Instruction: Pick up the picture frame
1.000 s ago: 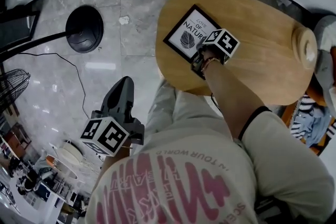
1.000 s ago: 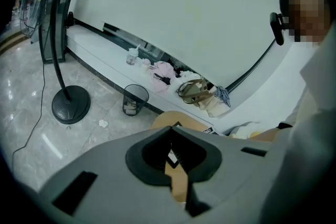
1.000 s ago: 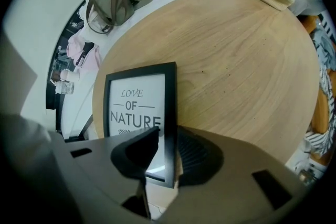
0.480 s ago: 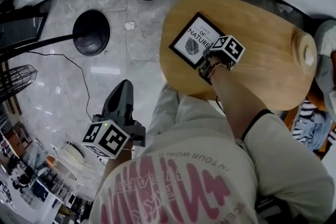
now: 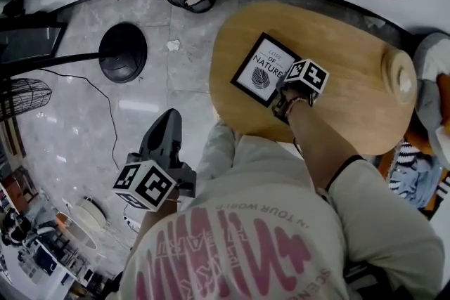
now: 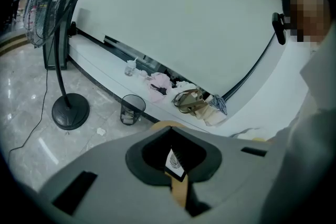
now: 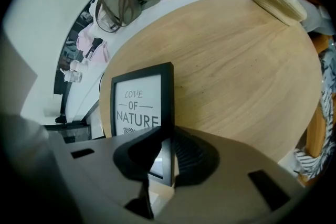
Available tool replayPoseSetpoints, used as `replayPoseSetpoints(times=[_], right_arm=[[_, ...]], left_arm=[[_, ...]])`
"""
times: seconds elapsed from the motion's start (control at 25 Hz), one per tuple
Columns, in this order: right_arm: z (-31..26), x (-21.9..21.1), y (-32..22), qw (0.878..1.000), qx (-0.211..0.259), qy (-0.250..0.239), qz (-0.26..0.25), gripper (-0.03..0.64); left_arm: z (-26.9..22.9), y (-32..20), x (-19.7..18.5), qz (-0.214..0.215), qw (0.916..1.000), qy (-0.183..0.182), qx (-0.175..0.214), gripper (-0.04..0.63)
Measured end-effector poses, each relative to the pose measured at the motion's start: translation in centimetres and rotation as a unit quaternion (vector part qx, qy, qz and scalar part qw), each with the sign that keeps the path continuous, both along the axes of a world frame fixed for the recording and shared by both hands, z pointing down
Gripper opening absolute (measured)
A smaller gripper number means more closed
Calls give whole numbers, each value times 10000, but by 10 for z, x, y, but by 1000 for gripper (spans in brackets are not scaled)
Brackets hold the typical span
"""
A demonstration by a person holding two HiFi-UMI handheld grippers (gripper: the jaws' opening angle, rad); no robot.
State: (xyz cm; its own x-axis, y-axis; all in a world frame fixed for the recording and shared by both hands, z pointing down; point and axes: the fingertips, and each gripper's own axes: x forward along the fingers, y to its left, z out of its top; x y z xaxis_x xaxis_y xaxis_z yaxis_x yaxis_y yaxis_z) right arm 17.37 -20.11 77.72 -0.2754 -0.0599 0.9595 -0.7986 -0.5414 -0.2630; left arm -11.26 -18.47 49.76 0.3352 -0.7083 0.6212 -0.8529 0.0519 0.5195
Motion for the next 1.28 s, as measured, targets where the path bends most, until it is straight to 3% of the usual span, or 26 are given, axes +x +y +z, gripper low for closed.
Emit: replayPoseSetpoints(times=[0.52,0.72,1.28], right_arm=[[-56,-4,5,9959,574,-694,87,75],[-102,-15,-11,9879,1107,-1082,97,75],[-205,-11,-41,9639,2274,-1376,159,75]], left_arm=[[-32,-8,15,73,9985,-47,533,3],[-56,-27,17,160,9951,-35,978,3],[-120,-30,16,120,9823,44,1869,3]])
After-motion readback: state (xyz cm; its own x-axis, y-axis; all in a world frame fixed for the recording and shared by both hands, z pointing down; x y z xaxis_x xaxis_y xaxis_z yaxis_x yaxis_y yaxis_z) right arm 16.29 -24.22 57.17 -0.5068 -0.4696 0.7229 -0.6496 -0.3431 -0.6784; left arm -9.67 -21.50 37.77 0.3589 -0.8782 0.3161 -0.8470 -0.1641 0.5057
